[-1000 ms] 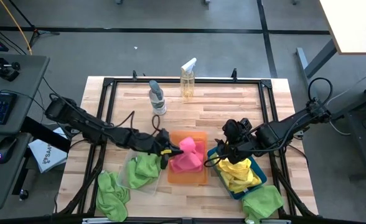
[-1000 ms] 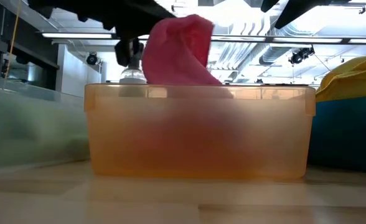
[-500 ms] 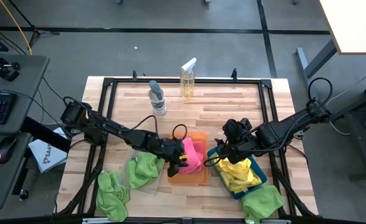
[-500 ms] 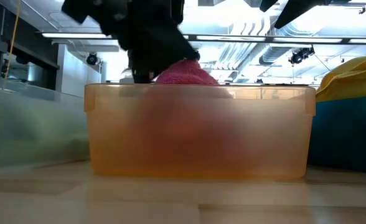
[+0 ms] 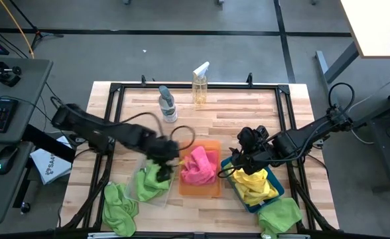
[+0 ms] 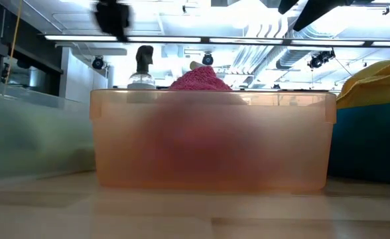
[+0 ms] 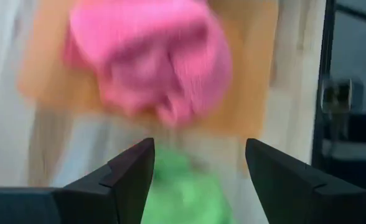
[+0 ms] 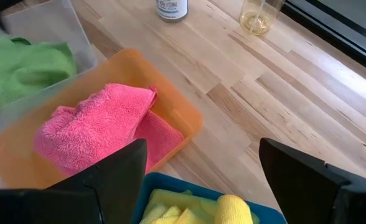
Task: Sort microfiber towel by color & place in baskets
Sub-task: Put the left green microfiber cloth into the transparent bin
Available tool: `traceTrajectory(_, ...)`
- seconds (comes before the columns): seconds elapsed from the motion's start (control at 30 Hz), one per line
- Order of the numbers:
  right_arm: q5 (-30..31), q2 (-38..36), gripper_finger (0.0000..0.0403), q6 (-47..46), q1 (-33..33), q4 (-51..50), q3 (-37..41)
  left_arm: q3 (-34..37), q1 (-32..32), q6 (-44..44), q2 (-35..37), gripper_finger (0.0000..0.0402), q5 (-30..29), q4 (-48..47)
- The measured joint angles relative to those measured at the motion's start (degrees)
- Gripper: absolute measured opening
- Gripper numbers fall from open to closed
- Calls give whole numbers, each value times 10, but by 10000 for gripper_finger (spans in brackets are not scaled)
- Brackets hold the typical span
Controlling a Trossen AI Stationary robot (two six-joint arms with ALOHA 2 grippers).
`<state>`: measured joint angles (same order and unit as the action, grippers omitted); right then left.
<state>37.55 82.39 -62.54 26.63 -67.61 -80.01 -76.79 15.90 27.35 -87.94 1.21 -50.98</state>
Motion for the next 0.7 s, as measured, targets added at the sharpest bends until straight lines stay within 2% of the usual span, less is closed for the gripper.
traceTrajectory(0.13,6,0,307,0,0,-3,0,35,83,68,54,241,-2,-52)
traceTrajectory(0.3,21,0,307,18,0,-5,0,84,254,145,79,241,-1,-80)
traceTrajectory(0.4,21,0,307,26,0,-7,0,99,355,173,57,241,0,-77)
traceTrajectory(0.5,25,0,307,26,0,-8,0,105,428,191,20,241,1,-79)
traceTrajectory(0.7,29,0,307,26,-6,-9,0,105,485,305,-60,241,9,-78)
